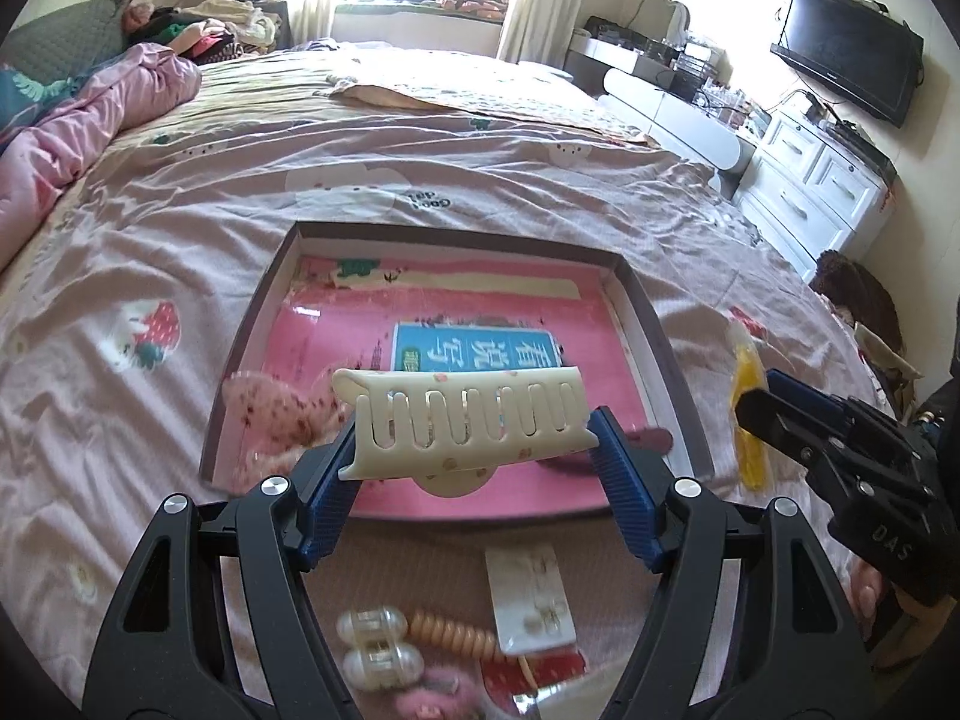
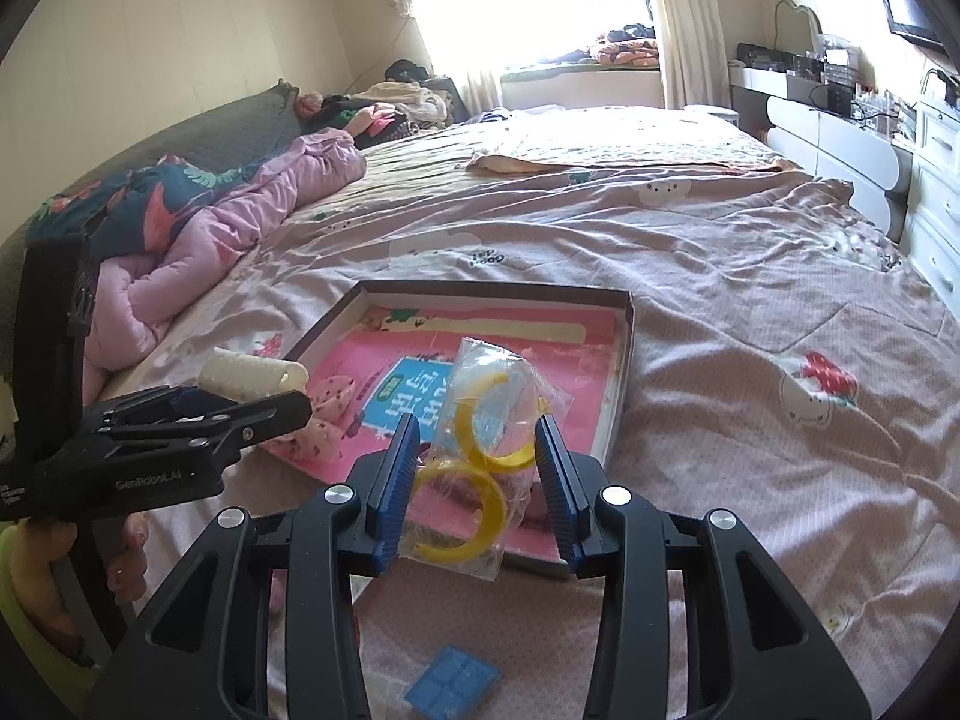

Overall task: Organize jewelry
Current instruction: 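Carry the white clip in the left tool and the bangle bag in the right tool over the tray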

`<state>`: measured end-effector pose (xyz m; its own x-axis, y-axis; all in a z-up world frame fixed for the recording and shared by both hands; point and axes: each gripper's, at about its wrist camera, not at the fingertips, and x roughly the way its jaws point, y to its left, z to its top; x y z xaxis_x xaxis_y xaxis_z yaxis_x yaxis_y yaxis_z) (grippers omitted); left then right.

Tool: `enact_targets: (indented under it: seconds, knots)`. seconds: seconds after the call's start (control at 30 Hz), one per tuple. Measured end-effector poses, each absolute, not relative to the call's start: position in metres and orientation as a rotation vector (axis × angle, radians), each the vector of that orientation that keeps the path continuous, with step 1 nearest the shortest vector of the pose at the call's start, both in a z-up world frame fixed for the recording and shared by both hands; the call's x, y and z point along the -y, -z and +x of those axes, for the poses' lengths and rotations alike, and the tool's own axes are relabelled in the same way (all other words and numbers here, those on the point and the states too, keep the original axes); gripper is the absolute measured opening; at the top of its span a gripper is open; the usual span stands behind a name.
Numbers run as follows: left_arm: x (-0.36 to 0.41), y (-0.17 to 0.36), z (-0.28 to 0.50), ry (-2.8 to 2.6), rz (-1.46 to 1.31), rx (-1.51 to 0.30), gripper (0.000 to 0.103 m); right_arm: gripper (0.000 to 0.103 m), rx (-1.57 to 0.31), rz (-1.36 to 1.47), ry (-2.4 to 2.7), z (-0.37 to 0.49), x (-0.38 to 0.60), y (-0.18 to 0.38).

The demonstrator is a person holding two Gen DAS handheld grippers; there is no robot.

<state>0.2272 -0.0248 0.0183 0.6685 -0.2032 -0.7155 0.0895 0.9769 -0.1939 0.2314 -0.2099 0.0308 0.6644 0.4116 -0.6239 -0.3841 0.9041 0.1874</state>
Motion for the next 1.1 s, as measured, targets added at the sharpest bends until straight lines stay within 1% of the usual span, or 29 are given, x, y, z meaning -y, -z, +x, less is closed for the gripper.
enact_targets:
  seconds: [0.17, 0.37, 0.8, 1.1]
  knots:
    - [0.023, -0.017, 0.24, 0.161, -0.132, -0.817, 0.063, 0.038, -0.714, 0.03, -0.43, 0.244, 0.206, -0.03]
    - [0.015, -0.002, 0.256, 0.161, -0.139, -0.841, 0.064, 0.038, -0.726, 0.021, -0.407, 0.262, 0.201, -0.024]
    - [0.008, 0.03, 0.275, 0.162, -0.138, -0.893, 0.064, 0.038, -0.788, 0.007, -0.364, 0.303, 0.196, 0.003]
    - [0.004, 0.038, 0.278, 0.152, -0.142, -0.907, 0.064, 0.038, -0.834, -0.006, -0.347, 0.323, 0.191, 0.022]
